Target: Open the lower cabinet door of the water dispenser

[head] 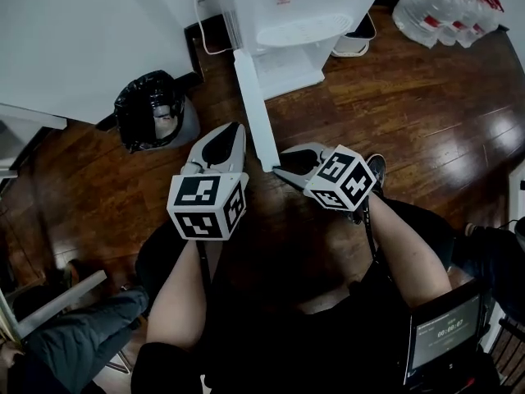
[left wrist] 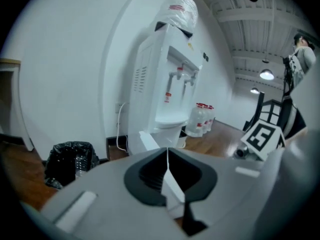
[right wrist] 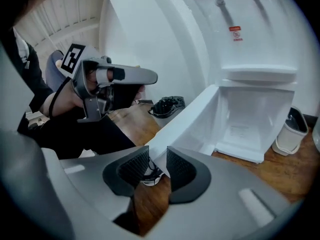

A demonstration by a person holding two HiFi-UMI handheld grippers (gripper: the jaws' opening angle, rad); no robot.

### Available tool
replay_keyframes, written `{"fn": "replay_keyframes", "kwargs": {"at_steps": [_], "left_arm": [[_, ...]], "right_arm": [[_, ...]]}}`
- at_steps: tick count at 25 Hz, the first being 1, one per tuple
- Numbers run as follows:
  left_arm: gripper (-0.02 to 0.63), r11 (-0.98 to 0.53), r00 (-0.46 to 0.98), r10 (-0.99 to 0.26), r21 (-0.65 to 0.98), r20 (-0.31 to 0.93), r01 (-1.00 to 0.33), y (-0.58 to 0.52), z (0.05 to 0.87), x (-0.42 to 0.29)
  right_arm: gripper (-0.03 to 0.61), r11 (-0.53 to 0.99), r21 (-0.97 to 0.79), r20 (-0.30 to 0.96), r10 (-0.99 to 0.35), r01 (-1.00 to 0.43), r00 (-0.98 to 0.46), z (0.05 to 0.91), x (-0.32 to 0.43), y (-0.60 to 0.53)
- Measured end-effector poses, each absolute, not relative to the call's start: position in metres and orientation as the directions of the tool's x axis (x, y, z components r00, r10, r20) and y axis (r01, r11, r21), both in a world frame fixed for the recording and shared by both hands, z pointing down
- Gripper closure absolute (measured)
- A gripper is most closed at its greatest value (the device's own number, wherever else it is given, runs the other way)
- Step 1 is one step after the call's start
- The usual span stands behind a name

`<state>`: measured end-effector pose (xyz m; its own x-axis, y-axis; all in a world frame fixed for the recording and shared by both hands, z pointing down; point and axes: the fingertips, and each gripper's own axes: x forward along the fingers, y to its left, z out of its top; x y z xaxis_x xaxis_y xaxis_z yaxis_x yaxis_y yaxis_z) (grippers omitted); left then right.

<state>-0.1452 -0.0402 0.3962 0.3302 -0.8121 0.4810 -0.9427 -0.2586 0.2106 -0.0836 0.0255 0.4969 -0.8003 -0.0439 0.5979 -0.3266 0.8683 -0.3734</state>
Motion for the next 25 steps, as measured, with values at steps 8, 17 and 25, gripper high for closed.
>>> {"fn": "replay_keyframes", "kwargs": {"at_steps": [8,17,25], "left_arm": [[0.588,-0.158,0.227,-0.852,0.182,0.472,-0.970,-0.037,0.401,-0.198],[0.591,-0.076,0.167,-0.879,0.216,0.446,-0.973,-0.028,0.401,-0.249],[0.591,-0.102,0.165,-0.898,0.172,0.408,-0.980,-0.029,0.388,-0.266]], "right_arm": [[0.468,0.903,-0.351,0.587,0.006,-0.248,-0.809,0.497,-0.151,0.040],[0.469,0.927,-0.286,0.594,-0.028,-0.244,-0.804,0.497,-0.215,0.036],[0.509,0.939,-0.266,0.557,-0.037,-0.220,-0.830,0.496,-0.248,0.025]]}}
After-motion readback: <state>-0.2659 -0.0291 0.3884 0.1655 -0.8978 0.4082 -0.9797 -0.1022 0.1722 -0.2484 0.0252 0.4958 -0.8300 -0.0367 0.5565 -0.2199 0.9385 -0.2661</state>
